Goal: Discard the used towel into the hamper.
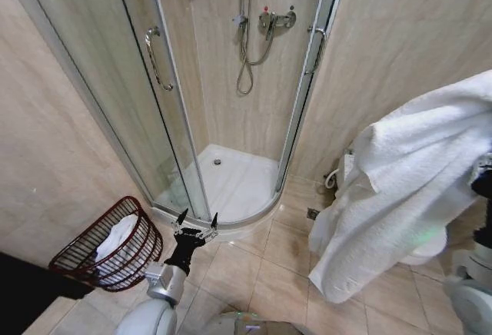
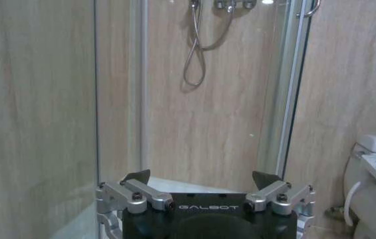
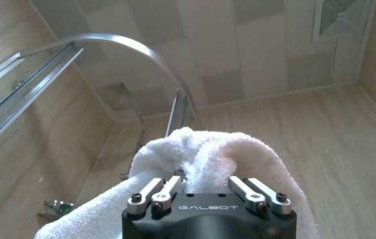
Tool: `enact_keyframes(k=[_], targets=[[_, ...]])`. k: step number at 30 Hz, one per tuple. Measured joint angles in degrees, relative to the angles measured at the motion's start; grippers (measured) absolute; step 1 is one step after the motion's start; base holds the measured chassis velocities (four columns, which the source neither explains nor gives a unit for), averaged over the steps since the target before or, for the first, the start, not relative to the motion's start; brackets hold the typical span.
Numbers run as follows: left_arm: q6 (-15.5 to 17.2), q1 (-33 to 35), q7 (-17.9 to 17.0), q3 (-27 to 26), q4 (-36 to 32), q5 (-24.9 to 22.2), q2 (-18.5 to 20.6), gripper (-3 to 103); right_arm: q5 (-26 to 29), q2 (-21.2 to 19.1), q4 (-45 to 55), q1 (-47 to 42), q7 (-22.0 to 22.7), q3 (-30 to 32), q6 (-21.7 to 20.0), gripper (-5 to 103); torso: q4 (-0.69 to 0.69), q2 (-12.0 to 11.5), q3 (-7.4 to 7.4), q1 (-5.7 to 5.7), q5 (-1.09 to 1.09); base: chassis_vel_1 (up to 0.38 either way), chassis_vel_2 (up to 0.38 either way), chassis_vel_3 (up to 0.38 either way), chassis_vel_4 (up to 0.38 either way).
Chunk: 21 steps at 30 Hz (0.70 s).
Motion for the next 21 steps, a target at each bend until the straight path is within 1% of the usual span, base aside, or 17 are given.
enact_keyframes(k=[1, 5, 7, 9, 14, 17, 21], targets=[[0.0, 0.0, 0.0, 0.0, 0.0, 0.0, 0.0, 100, 0.0, -0.2, 0.0, 0.0, 0.0, 0.0, 0.0, 21, 0.01, 0.6, 0.35, 0.24, 0.0, 0.0, 0.0, 0.0, 0.0], [0.0, 0.0, 0.0, 0.0, 0.0, 0.0, 0.0, 100, 0.0, -0.3, 0.0, 0.0, 0.0, 0.1, 0.0, 21, 0.03, 1.2, 0.68, 0.49, 0.0, 0.0, 0.0, 0.0, 0.0], [0.0, 0.0, 0.0, 0.0, 0.0, 0.0, 0.0, 100, 0.0, -0.2, 0.0, 0.2, 0.0, 0.0, -0.1, 21, 0.01, 2.5, 1.48, 1.04, 0.0, 0.0, 0.0, 0.0, 0.0], [0.0, 0.0, 0.0, 0.0, 0.0, 0.0, 0.0, 100, -0.1, -0.2, 0.0, 0.3, 0.0, -0.4, -0.2, 21, 0.01, 3.2, 1.83, 1.36, 0.0, 0.0, 0.0, 0.0, 0.0], [0.0, 0.0, 0.0, 0.0, 0.0, 0.0, 0.0, 100, -0.1, -0.2, 0.0, 0.4, 0.0, -0.6, -0.2, 21, 0.01, 4.1, 2.38, 1.75, 0.0, 0.0, 0.0, 0.0, 0.0], [0.0, 0.0, 0.0, 0.0, 0.0, 0.0, 0.0, 100, -0.1, -0.1, 0.0, 0.3, 0.0, -0.5, -0.2, 21, 0.01, 5.2, 3.02, 2.19, 0.0, 0.0, 0.0, 0.0, 0.0], [0.0, 0.0, 0.0, 0.0, 0.0, 0.0, 0.0, 100, -0.1, 0.1, 0.0, 0.2, 0.0, -0.5, -0.2, 21, 0.01, 5.9, 3.39, 2.47, 0.0, 0.0, 0.0, 0.0, 0.0]])
